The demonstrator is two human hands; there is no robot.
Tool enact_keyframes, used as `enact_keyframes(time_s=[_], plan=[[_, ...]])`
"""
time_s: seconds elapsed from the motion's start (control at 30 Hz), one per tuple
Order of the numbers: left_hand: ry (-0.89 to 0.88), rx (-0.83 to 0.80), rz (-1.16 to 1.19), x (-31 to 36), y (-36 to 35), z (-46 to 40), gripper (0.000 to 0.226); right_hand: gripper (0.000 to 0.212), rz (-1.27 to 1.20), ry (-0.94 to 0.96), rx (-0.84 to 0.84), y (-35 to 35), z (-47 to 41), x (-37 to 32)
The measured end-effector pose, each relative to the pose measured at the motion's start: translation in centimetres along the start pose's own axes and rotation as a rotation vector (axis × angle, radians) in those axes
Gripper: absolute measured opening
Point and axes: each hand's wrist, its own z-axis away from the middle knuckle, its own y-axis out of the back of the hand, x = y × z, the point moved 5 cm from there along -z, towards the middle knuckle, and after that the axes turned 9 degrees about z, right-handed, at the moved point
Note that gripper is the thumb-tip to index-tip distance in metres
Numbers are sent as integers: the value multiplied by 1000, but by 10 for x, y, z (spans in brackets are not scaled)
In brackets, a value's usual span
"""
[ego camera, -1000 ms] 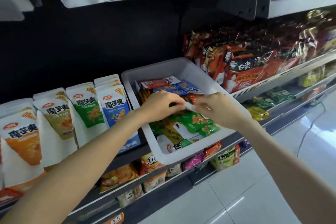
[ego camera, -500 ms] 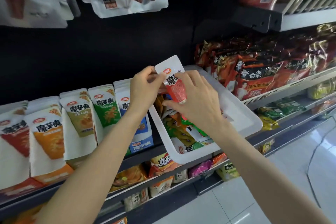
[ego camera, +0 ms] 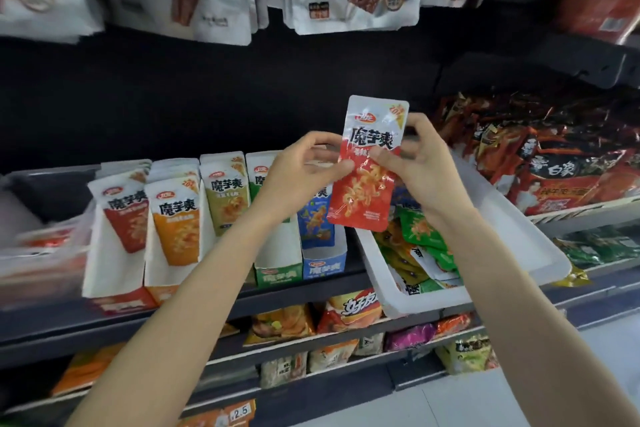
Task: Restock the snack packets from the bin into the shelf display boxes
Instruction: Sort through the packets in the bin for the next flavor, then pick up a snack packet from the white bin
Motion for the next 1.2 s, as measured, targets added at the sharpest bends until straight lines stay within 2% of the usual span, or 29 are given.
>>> enact_keyframes(time_s=[0.1, 0.17, 0.23, 0.37, 0.47, 0.53, 0.67, 0.77, 0.83, 0.9, 1.0, 1.1, 1.2], plan=[[9, -37, -25, -7, 13, 14, 33, 20, 21, 40, -71, -19, -4, -14], [-25, 9, -97, -11, 36, 29, 32, 16, 163, 132, -82, -31, -8, -28], [-71, 87, -209, -13, 69, 46, 34, 17, 296, 225, -139, -51, -12, -45], [-174, 318, -473, -14, 140, 86, 36, 15, 372, 447, -333, -119, -10, -83], [-192, 476, -551, -20, 182, 106, 34, 15, 511, 681, -282, -173, -7, -109], [-173, 553, -527, -26, 204, 112, 28, 15, 506, 775, -215, -203, -9, -122], [-114, 645, -561, -42, 241, 118, 24, 11, 463, 856, -221, -251, -15, -131], [-21, 641, -657, -63, 261, 117, 25, 13, 510, 911, -295, -277, -17, -128], [45, 634, -791, -74, 267, 117, 25, 13, 575, 948, -376, -292, -18, -122], [10, 652, -931, -76, 271, 116, 20, 16, 690, 945, -423, -306, -21, -114], [-58, 696, -986, -73, 279, 114, 15, 23, 858, 920, -377, -321, -27, -105], [-26, 712, -1016, -73, 285, 104, 16, 27, 946, 871, -366, -332, -31, -98], [21, 707, -1001, -75, 283, 94, 21, 23, 1031, 838, -309, -342, -35, -91]])
